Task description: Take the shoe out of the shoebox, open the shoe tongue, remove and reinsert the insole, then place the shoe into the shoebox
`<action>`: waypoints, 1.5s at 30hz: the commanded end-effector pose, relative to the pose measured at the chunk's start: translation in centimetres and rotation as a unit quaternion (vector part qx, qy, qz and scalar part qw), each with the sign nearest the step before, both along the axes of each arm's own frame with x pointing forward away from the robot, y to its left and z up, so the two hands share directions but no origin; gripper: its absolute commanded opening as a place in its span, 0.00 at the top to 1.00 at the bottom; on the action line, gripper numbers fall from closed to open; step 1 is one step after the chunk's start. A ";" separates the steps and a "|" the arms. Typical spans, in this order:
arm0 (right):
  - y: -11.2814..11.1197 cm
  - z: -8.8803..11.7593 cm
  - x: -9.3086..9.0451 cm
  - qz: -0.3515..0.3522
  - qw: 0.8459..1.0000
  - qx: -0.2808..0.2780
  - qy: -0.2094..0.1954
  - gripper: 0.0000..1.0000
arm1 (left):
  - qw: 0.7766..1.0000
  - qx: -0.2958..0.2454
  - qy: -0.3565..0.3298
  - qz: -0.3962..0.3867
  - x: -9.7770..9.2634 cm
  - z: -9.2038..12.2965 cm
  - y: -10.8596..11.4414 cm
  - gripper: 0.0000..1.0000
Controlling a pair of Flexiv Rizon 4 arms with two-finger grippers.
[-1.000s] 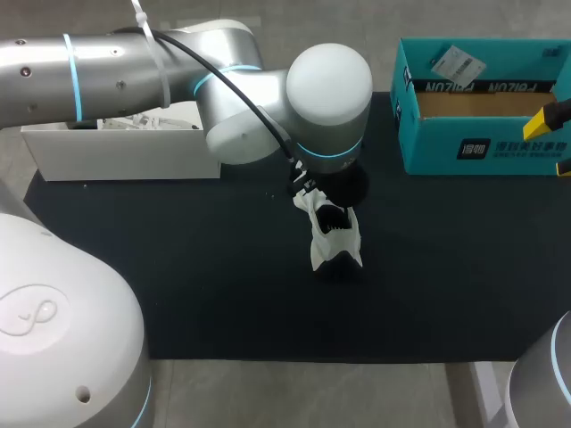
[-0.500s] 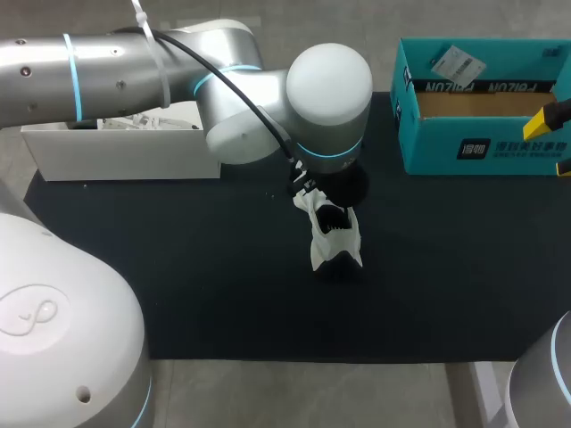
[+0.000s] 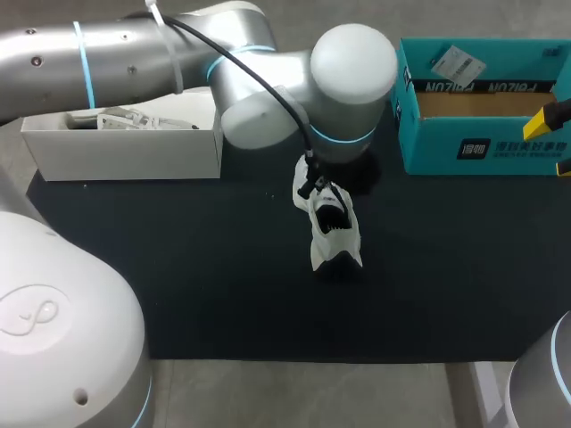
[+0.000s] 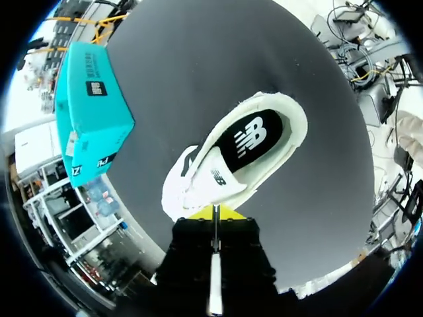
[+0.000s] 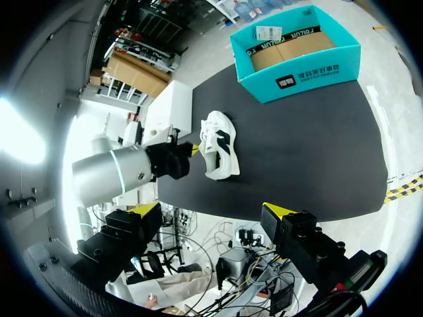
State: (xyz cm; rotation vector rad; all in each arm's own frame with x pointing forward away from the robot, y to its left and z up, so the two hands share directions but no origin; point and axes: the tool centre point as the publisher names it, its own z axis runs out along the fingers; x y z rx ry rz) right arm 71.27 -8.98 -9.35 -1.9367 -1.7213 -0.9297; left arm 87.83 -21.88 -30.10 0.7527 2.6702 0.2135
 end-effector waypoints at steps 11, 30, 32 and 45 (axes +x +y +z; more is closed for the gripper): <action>0.0 0.0 0.2 0.001 1.000 -0.001 0.002 0.00 | 0.936 -0.135 0.072 0.319 -1.6 1.4 0.2 1.00; 0.0 0.0 0.2 0.001 1.000 -0.001 0.002 0.00 | 0.943 -0.165 0.109 0.267 -8.1 0.0 -0.7 0.56; 0.0 0.0 0.2 0.001 1.000 -0.001 0.002 0.00 | 0.947 -0.156 0.105 0.260 -8.6 0.0 -0.8 0.15; 0.0 0.0 0.2 0.001 1.000 -0.001 0.002 0.00 | 0.937 -0.160 0.131 0.280 -10.6 -3.2 -2.5 0.00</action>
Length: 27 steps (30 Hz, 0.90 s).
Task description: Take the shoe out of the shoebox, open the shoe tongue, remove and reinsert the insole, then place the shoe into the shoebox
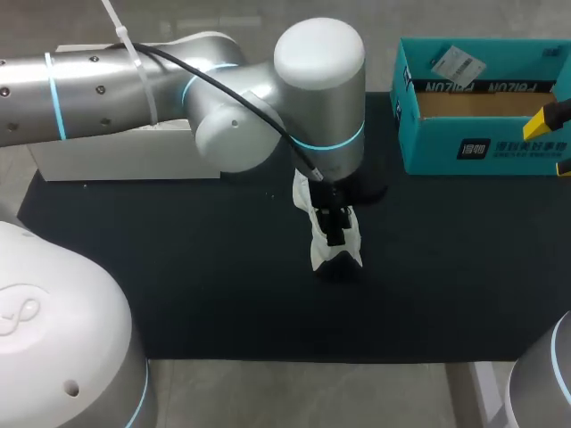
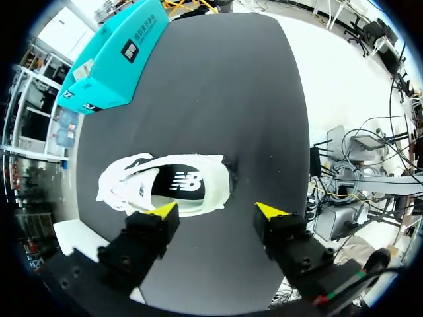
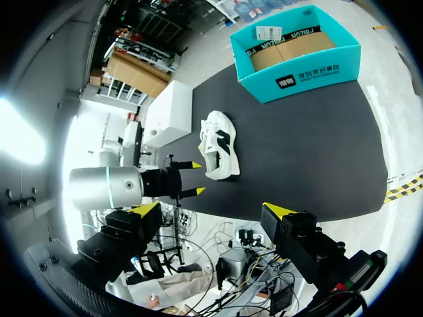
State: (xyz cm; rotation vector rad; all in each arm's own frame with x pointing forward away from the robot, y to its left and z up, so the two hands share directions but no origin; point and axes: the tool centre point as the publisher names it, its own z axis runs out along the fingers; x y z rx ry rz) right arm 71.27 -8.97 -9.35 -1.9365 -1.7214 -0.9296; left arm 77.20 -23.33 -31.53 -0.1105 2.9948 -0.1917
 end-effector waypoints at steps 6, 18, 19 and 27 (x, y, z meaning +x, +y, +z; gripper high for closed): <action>0.0 0.0 0.2 0.001 1.000 -0.001 0.002 0.00 | 1.000 0.001 0.007 -0.010 -0.3 -3.8 -1.7 0.00; 0.0 0.0 0.2 0.001 1.000 -0.001 0.002 0.00 | 1.000 0.004 0.013 0.002 0.4 -7.4 -1.7 0.00; 0.0 0.0 0.2 0.001 1.000 -0.001 0.002 0.00 | 1.000 0.006 0.012 0.003 0.5 -7.7 -1.6 0.00; 0.0 0.0 0.2 0.001 1.000 -0.001 0.002 0.00 | 1.000 0.013 0.015 0.012 1.0 -8.8 -1.0 0.09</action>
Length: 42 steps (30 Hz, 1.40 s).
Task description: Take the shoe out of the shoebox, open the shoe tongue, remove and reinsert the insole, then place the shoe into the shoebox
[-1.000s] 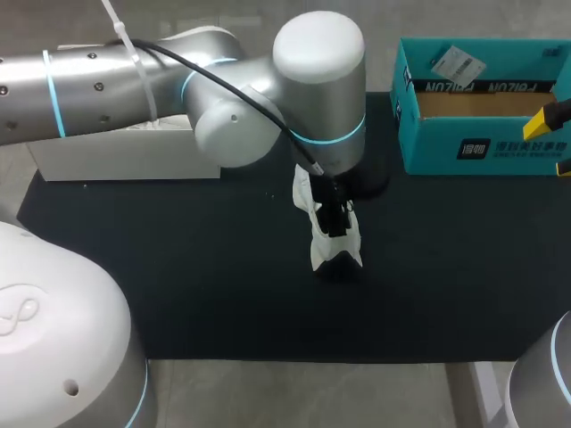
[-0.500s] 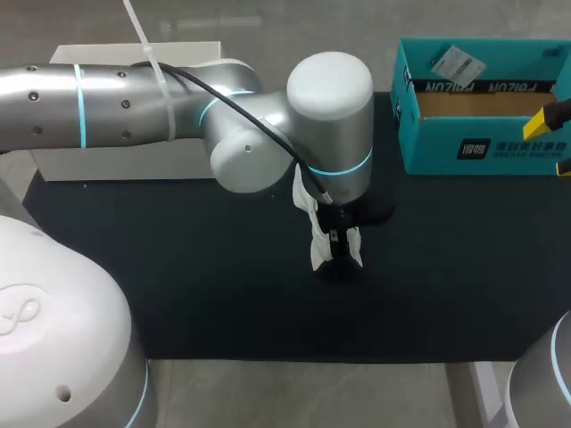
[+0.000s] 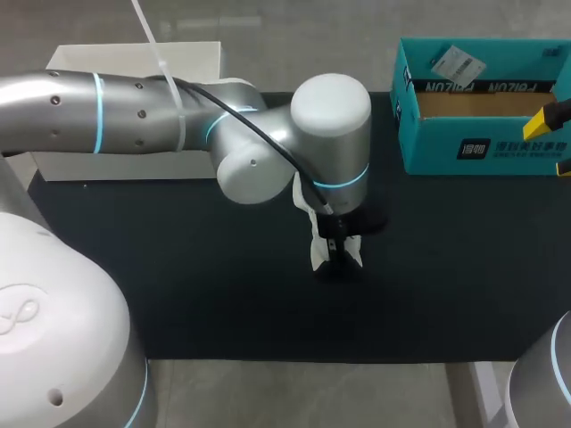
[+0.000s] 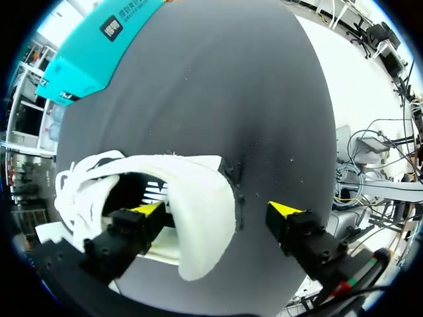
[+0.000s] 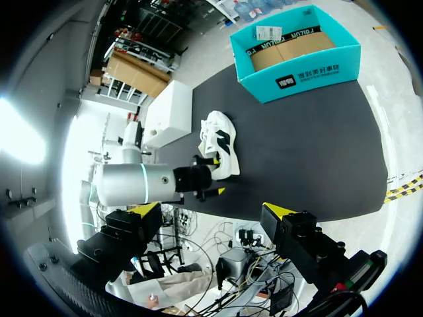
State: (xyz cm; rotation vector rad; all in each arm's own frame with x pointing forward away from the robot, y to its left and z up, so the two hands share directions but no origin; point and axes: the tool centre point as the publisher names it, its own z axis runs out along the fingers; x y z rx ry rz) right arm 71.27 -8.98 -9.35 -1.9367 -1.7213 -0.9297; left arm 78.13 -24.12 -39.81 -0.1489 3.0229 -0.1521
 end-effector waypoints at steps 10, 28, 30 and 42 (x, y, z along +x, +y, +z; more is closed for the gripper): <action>0.0 0.0 0.2 0.001 1.000 -0.001 0.002 0.00 | 1.000 0.009 -0.005 -0.006 -0.1 -0.6 -0.1 1.00; 0.0 0.0 0.2 0.001 1.000 -0.001 0.002 0.00 | 0.995 0.030 0.090 -0.011 -0.1 12.9 0.4 1.00; 0.0 0.0 0.2 0.001 1.000 -0.001 0.002 0.00 | 0.995 0.029 0.089 -0.034 -0.1 14.6 0.6 1.00; 0.0 0.0 0.2 0.001 1.000 -0.001 0.002 0.00 | 0.992 0.021 0.043 -0.117 -0.3 22.9 0.6 1.00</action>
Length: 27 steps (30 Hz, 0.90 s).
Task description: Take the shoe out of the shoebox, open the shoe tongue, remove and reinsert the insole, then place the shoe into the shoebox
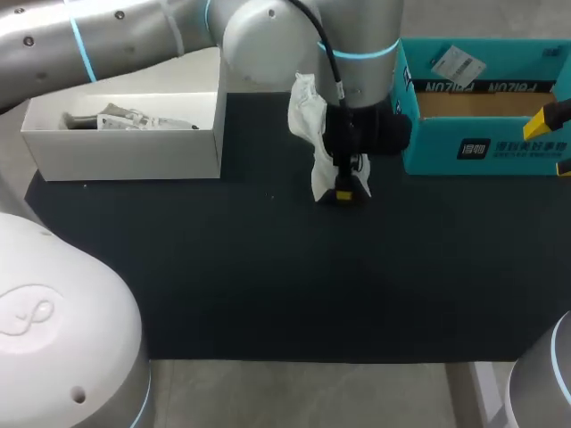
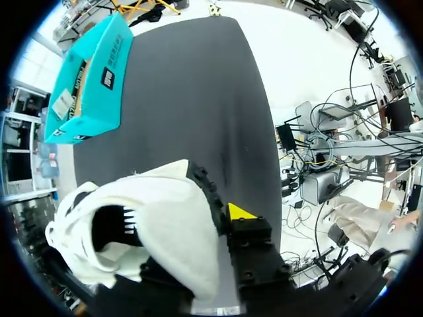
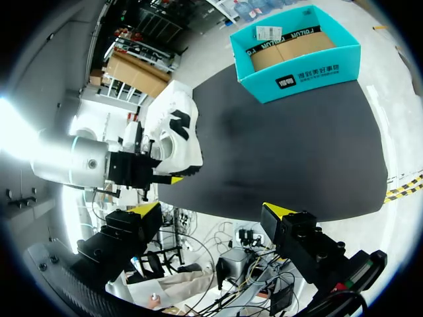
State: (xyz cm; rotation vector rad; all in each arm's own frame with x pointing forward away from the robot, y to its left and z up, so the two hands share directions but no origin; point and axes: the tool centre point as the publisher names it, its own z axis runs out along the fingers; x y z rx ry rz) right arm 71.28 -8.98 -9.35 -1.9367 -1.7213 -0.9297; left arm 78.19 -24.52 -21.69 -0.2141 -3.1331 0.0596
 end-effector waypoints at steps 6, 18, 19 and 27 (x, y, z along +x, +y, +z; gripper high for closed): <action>0.0 0.0 0.2 0.001 1.000 -0.001 0.002 0.00 | 0.999 -0.049 0.020 0.010 -0.2 8.8 1.0 1.00; 0.0 0.0 0.2 0.001 1.000 -0.001 0.002 0.00 | 0.999 -0.045 -0.009 0.001 -0.9 11.8 1.1 1.00; 0.0 0.0 0.2 0.001 1.000 -0.001 0.002 0.00 | 0.999 -0.051 -0.016 0.004 -1.0 11.9 1.0 1.00; 0.0 0.0 0.2 0.001 1.000 -0.001 0.002 0.00 | 0.998 -0.054 -0.013 0.005 -1.1 12.0 1.0 1.00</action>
